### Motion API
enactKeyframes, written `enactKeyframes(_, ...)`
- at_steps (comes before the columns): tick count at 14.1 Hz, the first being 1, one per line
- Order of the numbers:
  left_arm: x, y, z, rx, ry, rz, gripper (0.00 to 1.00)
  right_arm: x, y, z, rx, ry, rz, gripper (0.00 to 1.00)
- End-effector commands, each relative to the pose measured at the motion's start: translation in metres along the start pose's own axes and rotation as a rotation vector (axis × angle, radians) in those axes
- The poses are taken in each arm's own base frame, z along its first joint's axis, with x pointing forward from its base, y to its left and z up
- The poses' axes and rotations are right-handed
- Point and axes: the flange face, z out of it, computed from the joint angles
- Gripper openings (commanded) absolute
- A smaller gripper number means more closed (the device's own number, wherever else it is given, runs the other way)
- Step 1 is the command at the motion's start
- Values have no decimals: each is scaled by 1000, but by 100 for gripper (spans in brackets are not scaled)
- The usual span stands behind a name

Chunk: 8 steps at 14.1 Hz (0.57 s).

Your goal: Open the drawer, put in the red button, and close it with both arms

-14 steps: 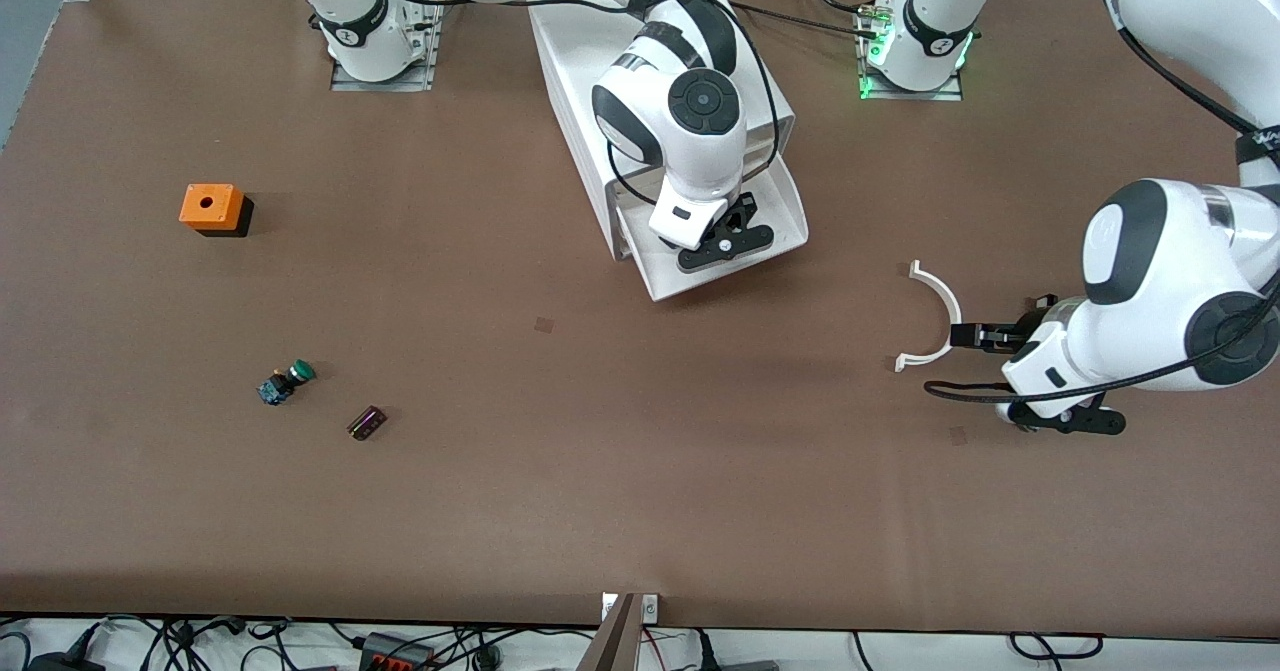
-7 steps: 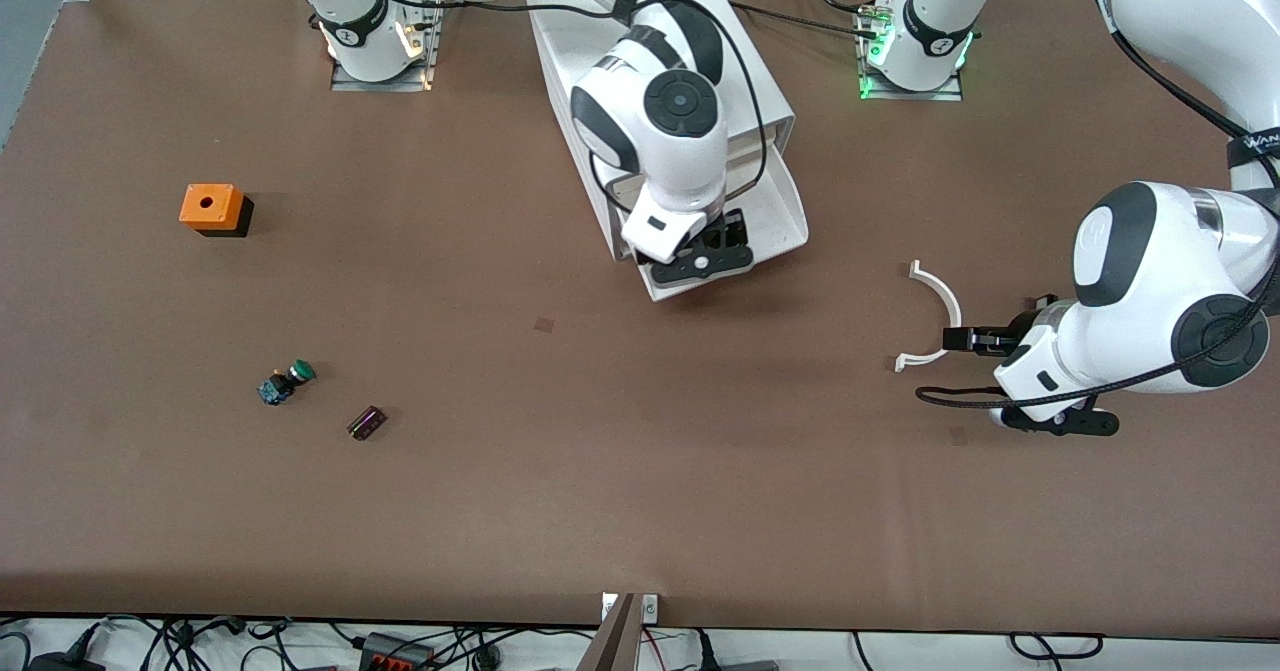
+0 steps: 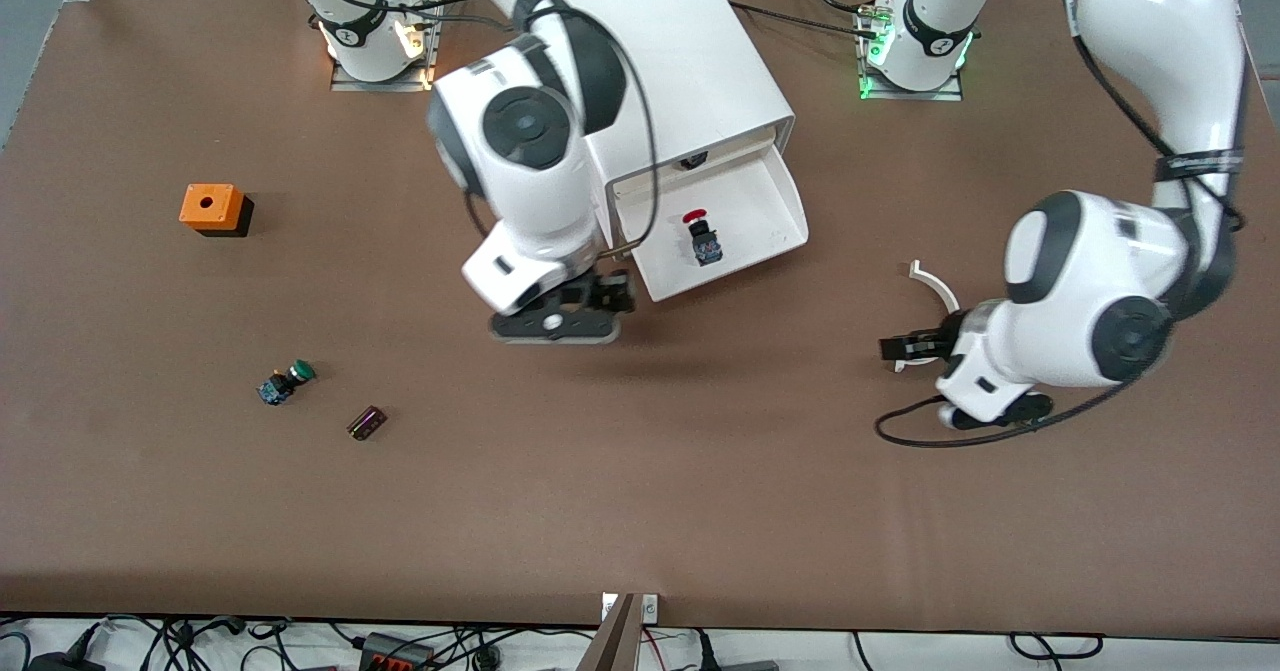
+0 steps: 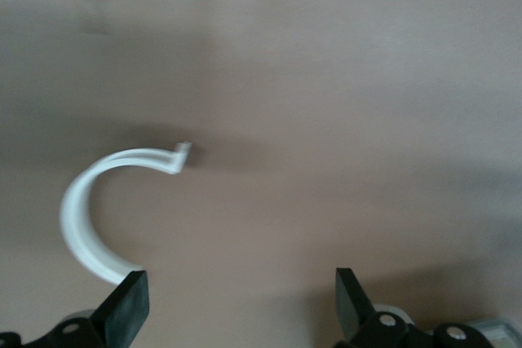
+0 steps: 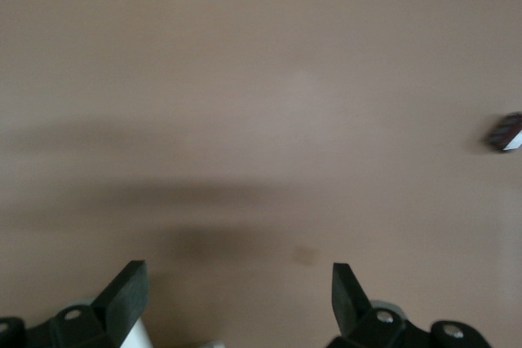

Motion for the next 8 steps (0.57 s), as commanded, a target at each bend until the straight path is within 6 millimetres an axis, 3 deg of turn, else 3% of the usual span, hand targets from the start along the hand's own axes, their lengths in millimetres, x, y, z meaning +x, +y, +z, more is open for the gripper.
enactKeyframes(1, -41, 24, 22, -14, 67, -42, 100, 19, 54, -4, -60, -46, 47, 100)
enactKeyframes(5, -84, 99, 53, -30, 99, -121, 100, 54, 135, 5, -65, -92, 44, 100)
enactKeyframes(6, -98, 120, 69, -22, 89, -115, 100, 60, 161, -4, -62, -100, 64, 100)
enactKeyframes(8, -119, 138, 82, -2, 68, -145, 100, 66, 202, -13, -61, -122, 72, 100)
